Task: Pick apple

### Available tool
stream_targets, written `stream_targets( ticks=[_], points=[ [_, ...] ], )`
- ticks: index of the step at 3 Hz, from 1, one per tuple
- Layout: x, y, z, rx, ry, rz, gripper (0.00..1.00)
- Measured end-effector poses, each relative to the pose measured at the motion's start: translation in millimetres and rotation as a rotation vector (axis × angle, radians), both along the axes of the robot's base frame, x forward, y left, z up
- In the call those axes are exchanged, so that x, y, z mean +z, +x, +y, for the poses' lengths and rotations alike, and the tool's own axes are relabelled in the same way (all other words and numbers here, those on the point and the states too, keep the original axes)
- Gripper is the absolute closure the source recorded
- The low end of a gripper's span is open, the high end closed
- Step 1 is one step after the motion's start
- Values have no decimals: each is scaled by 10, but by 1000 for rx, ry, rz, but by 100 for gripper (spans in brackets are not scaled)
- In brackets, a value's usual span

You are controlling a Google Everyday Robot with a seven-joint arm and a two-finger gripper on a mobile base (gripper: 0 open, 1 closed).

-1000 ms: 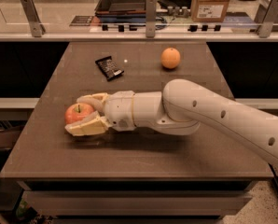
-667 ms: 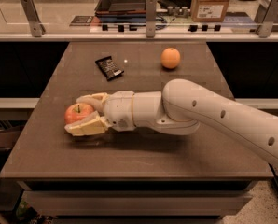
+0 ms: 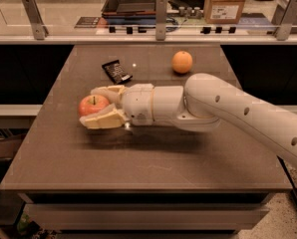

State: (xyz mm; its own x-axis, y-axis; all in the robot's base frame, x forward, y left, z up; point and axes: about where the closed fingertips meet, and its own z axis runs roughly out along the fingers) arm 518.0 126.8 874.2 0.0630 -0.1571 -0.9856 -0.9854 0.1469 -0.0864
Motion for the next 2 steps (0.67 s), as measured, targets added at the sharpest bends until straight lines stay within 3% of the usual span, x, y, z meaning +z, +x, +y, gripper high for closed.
stream_targets(
  ticks=[2],
  points=[
    [430, 135, -285, -27, -17, -73, 100]
  ],
)
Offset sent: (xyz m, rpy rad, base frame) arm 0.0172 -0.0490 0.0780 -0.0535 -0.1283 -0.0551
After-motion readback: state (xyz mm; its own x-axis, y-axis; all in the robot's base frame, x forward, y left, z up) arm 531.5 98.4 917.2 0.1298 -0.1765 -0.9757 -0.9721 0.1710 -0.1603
